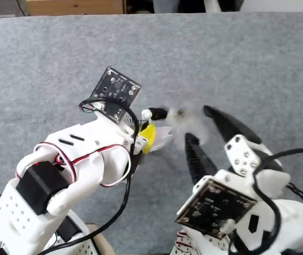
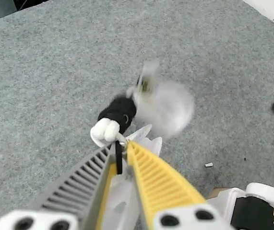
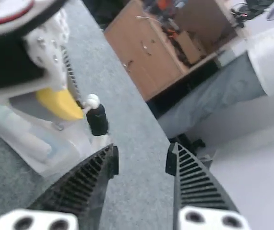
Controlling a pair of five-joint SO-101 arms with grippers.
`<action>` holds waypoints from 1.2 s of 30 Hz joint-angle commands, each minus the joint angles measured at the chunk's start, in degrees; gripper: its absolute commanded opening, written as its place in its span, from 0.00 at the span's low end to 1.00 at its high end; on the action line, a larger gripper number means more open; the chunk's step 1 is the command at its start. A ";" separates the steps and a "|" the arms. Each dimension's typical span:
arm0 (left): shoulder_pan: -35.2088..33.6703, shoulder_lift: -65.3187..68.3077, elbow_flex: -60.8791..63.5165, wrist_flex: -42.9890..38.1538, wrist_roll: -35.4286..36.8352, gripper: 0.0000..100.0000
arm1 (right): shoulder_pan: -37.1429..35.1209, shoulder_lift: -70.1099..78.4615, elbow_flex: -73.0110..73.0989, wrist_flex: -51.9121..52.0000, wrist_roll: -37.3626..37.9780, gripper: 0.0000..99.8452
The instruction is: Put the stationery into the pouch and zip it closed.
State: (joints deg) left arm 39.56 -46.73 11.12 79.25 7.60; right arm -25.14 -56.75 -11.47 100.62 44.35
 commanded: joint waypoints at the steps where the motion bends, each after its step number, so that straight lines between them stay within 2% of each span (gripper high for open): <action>1: -0.48 0.35 -0.13 1.14 -2.55 0.03 | -2.81 0.04 2.68 0.26 0.70 0.18; 9: -0.48 0.35 -0.04 1.14 -2.73 0.03 | -6.24 0.04 8.75 -1.32 0.18 0.19; 18: -0.48 0.09 1.54 1.23 -2.55 0.03 | -6.07 0.13 13.32 -12.40 -5.19 0.21; 22: -2.95 -0.09 2.07 2.64 -2.64 0.03 | -6.07 0.04 17.10 -16.26 -7.30 0.22; 29: -2.95 -0.26 2.59 3.25 -2.73 0.03 | -6.07 -0.13 19.38 -16.09 -10.29 0.22; 36: -2.77 -0.35 2.59 5.63 -2.81 0.03 | -6.42 -0.48 18.77 -10.90 -12.92 0.22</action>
State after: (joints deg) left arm 38.07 -47.34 12.62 82.24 5.41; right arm -30.59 -57.10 8.04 88.57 33.27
